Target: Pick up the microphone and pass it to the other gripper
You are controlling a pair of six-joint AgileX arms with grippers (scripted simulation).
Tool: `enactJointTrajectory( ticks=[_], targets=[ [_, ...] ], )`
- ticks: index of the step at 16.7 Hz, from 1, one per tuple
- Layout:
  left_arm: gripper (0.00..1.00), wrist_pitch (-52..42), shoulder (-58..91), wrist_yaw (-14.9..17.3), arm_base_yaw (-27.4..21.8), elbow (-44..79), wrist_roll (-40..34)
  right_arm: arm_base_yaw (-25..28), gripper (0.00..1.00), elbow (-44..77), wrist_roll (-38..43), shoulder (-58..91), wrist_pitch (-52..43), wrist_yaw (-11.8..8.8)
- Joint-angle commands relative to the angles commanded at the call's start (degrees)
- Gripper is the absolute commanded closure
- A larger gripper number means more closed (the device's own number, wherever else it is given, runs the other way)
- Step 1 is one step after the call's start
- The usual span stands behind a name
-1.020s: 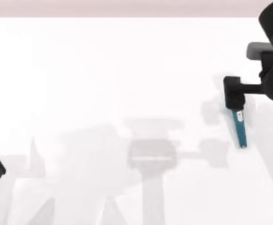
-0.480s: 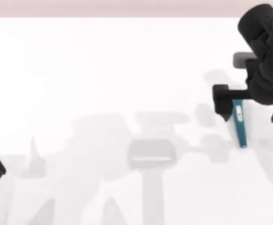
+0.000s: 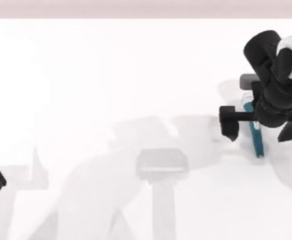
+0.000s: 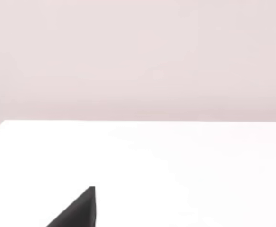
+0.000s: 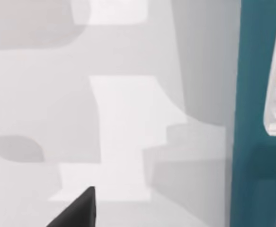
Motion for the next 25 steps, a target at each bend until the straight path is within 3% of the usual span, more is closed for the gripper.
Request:
enactJointTrajectory(
  ticks=[4,8,21,25],
  targets=[
    [0.0,0.0,0.0,0.0,0.0,0.0,0.0,-0.11,0.0,-3.47,-0.05,4.38,7.66,0.03],
    [0.0,0.0,0.0,0.0,0.0,0.0,0.0,-0.11,0.0,-3.72,-0.05,4.73,8.17,0.03],
    [0.0,0.0,0.0,0.0,0.0,0.0,0.0,-0.11,0.98,-3.72,-0.05,4.73,8.17,0.03],
    [0.0,0.0,0.0,0.0,0.0,0.0,0.0,-0.11,1.0,-3.72,-0.05,4.73,8.17,0.03]
  ],
)
